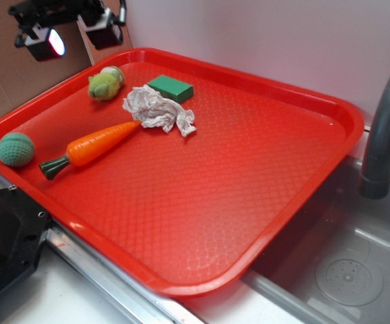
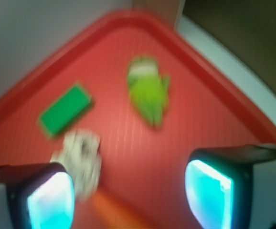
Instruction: Grab the green animal.
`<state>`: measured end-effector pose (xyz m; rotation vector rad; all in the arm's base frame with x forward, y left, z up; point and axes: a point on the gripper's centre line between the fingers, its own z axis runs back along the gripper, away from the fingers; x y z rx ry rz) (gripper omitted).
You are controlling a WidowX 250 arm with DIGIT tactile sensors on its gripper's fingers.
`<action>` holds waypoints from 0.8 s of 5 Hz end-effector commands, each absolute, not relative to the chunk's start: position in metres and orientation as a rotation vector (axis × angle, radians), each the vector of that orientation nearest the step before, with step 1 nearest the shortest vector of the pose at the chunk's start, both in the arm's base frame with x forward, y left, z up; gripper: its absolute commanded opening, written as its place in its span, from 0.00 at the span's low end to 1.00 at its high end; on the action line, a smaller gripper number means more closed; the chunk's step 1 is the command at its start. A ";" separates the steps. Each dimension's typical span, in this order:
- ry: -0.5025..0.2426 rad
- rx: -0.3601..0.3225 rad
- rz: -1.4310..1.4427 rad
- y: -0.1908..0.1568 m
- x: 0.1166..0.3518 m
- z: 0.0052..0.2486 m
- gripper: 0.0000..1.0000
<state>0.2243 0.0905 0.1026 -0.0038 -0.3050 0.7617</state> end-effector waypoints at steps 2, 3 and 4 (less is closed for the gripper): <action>-0.240 0.081 0.781 0.153 0.278 0.033 1.00; -0.186 0.132 0.776 0.156 0.279 0.015 0.89; -0.182 0.091 0.799 0.154 0.274 0.020 0.00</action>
